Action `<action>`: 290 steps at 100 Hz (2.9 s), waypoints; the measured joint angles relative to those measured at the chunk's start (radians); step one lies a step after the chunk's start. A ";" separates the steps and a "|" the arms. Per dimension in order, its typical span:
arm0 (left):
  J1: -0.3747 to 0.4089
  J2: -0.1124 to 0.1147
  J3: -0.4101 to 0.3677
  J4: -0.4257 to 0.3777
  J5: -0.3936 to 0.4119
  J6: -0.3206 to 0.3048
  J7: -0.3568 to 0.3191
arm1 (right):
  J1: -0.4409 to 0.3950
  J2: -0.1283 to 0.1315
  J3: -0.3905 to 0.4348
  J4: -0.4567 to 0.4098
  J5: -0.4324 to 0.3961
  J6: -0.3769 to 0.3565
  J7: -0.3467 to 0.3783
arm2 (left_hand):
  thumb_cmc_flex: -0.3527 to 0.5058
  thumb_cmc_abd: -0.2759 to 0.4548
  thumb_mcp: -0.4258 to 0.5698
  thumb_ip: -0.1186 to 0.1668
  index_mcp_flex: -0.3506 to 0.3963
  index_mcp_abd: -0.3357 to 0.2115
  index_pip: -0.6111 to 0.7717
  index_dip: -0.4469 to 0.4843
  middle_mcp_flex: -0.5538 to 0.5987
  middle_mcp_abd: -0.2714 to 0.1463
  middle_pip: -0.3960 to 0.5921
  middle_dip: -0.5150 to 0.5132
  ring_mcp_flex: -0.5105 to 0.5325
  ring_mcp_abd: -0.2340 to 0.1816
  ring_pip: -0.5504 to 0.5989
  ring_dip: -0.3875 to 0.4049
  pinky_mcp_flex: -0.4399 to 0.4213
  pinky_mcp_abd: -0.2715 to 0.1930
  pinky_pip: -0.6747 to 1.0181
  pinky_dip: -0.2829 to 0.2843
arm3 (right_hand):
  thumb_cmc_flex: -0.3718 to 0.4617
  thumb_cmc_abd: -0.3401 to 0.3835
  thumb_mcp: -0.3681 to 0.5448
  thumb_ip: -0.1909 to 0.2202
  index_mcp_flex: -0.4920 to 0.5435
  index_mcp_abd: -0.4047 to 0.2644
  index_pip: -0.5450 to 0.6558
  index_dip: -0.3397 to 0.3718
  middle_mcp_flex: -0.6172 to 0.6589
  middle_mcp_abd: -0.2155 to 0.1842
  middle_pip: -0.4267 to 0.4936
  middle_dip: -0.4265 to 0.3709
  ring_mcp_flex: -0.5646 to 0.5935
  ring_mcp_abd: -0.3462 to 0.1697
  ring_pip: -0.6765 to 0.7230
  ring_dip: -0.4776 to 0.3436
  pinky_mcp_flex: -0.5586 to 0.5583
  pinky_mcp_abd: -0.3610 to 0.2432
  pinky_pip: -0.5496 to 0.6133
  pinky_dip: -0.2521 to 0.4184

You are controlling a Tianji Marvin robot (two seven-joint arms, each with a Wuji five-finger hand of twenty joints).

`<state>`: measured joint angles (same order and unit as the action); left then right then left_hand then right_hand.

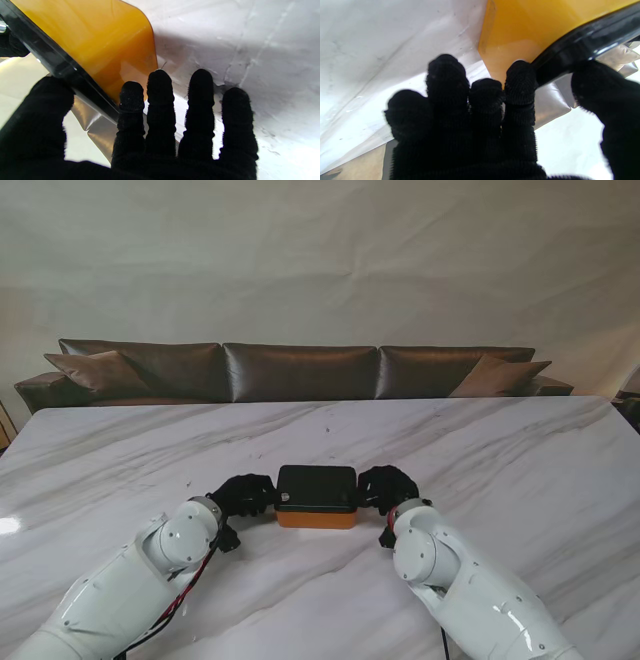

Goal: Refill a tissue box and feed the first sheet

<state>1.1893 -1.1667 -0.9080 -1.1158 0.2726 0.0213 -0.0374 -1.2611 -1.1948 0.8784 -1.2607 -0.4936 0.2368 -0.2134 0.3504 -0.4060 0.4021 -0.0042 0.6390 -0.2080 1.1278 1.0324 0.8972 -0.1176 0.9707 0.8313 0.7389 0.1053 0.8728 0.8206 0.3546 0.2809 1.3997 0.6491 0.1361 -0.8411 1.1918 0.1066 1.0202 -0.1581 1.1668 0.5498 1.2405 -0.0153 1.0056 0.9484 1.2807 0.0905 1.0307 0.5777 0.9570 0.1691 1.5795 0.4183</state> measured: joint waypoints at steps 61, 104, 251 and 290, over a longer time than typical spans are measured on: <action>-0.032 -0.002 0.028 0.028 0.005 0.005 -0.001 | 0.029 -0.001 -0.046 0.058 -0.042 -0.053 -0.063 | -0.053 -0.053 0.058 -0.018 0.052 -0.011 -0.005 0.034 0.061 0.001 0.040 0.034 0.051 0.027 0.058 0.044 0.041 0.000 -0.010 0.004 | -0.118 -0.036 0.112 0.106 0.084 0.027 0.030 -0.056 0.047 0.000 -0.014 0.031 0.012 -0.009 0.062 0.035 0.032 -0.005 0.013 0.021; 0.035 -0.013 -0.058 -0.016 -0.011 0.011 0.013 | -0.067 0.002 0.033 -0.024 -0.066 0.008 -0.018 | 0.079 0.158 -0.384 -0.018 0.051 0.054 -0.165 -0.130 0.011 0.080 -0.092 -0.055 -0.010 0.039 -0.019 0.001 0.016 -0.022 0.036 0.006 | -0.156 0.295 -0.266 0.088 0.064 -0.016 -0.292 0.045 0.052 -0.001 -0.038 -0.008 0.013 -0.009 0.064 0.035 0.036 -0.005 0.019 0.021; -0.233 -0.096 0.163 0.313 0.001 -0.065 0.119 | 0.158 -0.055 -0.107 0.198 -0.005 0.029 -0.086 | 0.000 0.112 -0.121 0.507 0.315 0.000 0.124 0.082 0.222 0.044 0.158 0.102 0.130 0.041 0.201 0.095 0.187 -0.025 -0.025 0.042 | 0.062 0.189 -0.314 0.226 0.030 -0.040 -0.012 -0.102 0.042 -0.014 0.027 0.029 0.012 -0.012 0.087 0.027 0.025 -0.009 0.035 0.021; -0.195 -0.083 0.119 0.246 0.015 -0.018 0.096 | 0.155 -0.062 -0.093 0.206 -0.006 0.029 -0.096 | 0.043 0.112 -0.157 0.368 0.274 0.004 0.028 -0.049 0.218 0.053 0.022 0.017 0.140 0.035 0.087 0.044 0.178 -0.035 -0.026 0.026 | 0.006 0.119 -0.037 -0.133 0.039 -0.068 -0.059 -0.143 0.058 -0.023 0.029 0.047 0.012 -0.021 0.099 0.035 0.033 -0.017 0.035 0.021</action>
<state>0.9945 -1.2496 -0.7893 -0.8701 0.2876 0.0036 0.0585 -1.1059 -1.2568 0.7850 -1.0548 -0.4997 0.2654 -0.3097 0.3935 -0.2938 0.2449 0.3643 0.9133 -0.2042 1.1557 0.9835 1.1156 -0.0651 0.9931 0.8481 0.8788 0.1400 0.9602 0.8642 0.5328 0.2463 1.3739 0.6750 0.1417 -0.7218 1.1553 -0.0266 1.0592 -0.2265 1.1079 0.4067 1.2983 -0.0382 1.0345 0.9956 1.2931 0.0690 1.1299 0.6130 0.9902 0.1517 1.6149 0.4398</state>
